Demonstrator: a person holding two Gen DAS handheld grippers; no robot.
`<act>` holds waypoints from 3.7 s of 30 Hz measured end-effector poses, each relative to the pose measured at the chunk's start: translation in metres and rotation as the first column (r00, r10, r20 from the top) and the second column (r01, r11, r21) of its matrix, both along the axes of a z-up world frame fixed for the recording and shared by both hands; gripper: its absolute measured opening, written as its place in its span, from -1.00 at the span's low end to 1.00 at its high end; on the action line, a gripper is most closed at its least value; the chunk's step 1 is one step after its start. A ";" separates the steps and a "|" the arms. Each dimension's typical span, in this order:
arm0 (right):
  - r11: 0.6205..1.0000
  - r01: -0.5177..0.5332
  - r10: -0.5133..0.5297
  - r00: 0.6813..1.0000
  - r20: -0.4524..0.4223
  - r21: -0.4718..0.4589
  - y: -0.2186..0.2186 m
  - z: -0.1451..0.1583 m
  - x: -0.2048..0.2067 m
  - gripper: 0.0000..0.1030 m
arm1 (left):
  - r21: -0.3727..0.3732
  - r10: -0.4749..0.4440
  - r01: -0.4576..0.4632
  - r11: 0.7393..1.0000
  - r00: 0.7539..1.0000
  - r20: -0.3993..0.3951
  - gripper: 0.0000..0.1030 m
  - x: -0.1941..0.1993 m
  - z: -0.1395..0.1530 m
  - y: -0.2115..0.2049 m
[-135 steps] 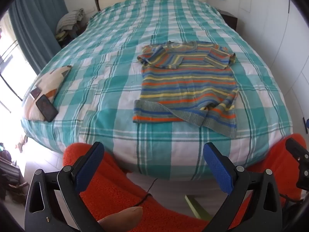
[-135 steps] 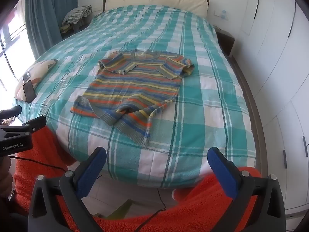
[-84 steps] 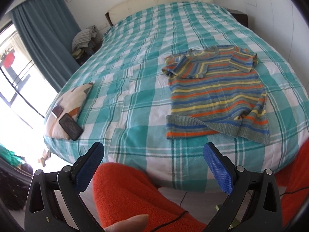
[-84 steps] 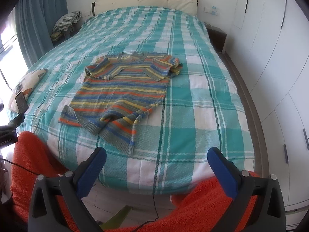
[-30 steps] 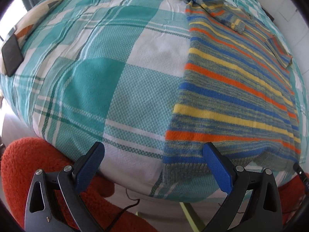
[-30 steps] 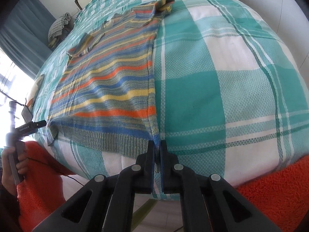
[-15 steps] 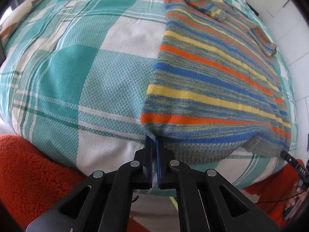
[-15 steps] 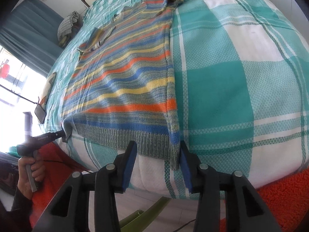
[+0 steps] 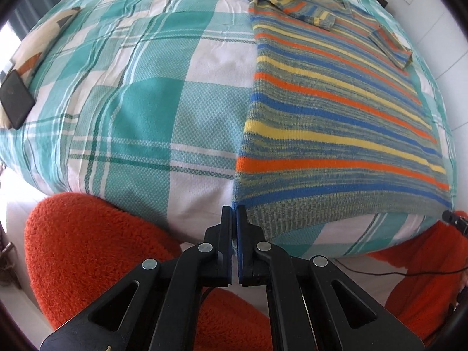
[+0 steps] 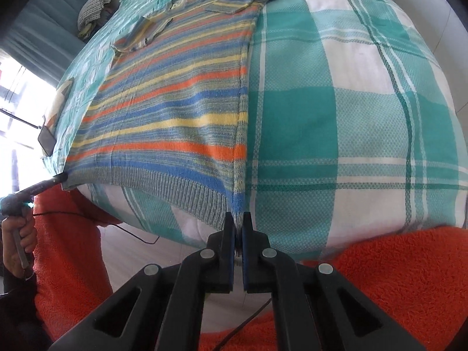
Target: Fold small clothes
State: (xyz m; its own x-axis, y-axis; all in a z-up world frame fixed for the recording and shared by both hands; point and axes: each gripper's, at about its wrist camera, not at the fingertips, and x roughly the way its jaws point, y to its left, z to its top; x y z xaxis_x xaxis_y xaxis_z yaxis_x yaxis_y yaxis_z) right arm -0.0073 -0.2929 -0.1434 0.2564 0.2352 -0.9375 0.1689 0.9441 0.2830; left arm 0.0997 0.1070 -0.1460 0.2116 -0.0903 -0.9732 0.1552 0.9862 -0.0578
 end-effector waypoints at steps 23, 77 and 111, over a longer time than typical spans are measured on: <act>0.986 -0.066 0.044 0.988 -0.149 -0.151 -0.001 -0.020 0.008 -0.06 | 0.406 -0.076 0.039 0.913 0.994 0.075 0.46 -0.011 -0.018 -0.035; 0.820 0.572 -0.561 0.806 0.188 -0.003 -0.268 -0.025 0.188 -0.93 | 0.041 0.049 -0.062 0.997 0.966 0.254 0.82 0.032 -0.029 -0.067; 0.952 0.302 -0.293 0.856 0.426 0.050 -0.085 0.009 0.038 -0.04 | 0.150 -0.506 0.485 0.862 0.801 0.320 0.40 0.185 0.056 -0.212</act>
